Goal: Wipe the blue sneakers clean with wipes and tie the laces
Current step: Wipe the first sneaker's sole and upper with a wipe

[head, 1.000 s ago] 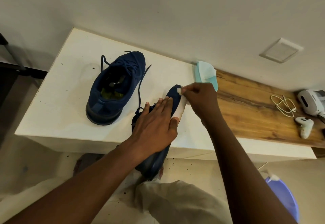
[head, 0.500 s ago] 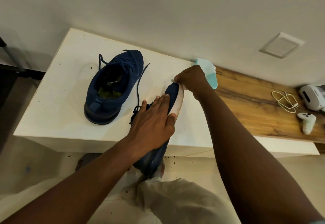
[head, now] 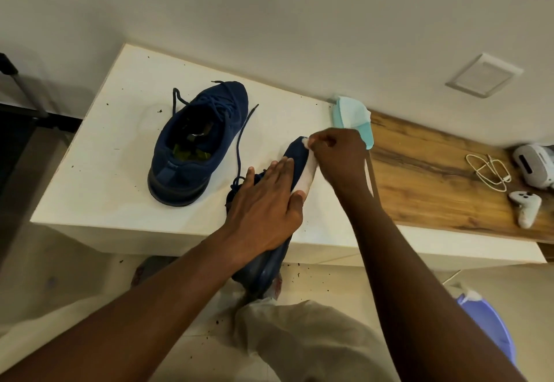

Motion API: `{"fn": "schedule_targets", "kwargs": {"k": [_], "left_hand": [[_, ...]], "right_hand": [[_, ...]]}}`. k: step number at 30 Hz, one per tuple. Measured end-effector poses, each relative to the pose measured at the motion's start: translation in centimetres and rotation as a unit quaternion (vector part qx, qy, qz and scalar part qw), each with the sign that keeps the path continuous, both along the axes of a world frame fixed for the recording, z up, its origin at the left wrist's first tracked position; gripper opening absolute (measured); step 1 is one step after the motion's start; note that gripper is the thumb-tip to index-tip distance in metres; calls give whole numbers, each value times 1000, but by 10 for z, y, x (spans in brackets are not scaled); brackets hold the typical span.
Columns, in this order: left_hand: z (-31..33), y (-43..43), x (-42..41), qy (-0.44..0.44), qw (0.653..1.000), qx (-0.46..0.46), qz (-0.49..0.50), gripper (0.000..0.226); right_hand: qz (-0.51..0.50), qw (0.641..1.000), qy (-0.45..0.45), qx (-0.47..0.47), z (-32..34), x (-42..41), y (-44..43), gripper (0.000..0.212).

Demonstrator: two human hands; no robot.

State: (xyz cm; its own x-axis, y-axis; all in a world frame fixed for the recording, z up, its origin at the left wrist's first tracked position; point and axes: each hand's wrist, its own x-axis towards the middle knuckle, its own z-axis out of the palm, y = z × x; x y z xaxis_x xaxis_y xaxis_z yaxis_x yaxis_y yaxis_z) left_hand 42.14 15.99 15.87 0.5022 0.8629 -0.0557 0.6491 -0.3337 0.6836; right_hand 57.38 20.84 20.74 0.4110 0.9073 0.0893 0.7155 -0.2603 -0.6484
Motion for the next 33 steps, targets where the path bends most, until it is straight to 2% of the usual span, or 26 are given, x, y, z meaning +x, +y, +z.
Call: {"fn": "schedule_targets", "kwargs": {"k": [5,13,17,20,23,28,31,33], "left_hand": [[2,1,-2,3,1000,-14,12,64],[1,1,-1,-10,1000,-16,6,65],[0,2,-1,-9,1000,-16,19,64],[2,1,0,7,1000,-21,18,64],[4,1,-1,13,999,-21,24,64],[-1,2,-1,-3,1000,3,25,66],[-2,1,0,3,1000,9,16,67],[-2,0,0,3,1000,12,14,67]], "right_hand": [[-5,999,16,-48,-7,7,31,13],[-6,999,29,25,-7,-30,-76,11],[14,1000,-5,22,-3,-20,-19,10],[-12,999,-21,-42,-6,3,35,12],[-21,997,0,-78,-10,11,47,15],[-1,999,-41,-4,1,-14,-33,12],[-7,1000,-5,29,-1,-32,-82,9],[-5,999,-1,39,-2,-32,-76,7]]}}
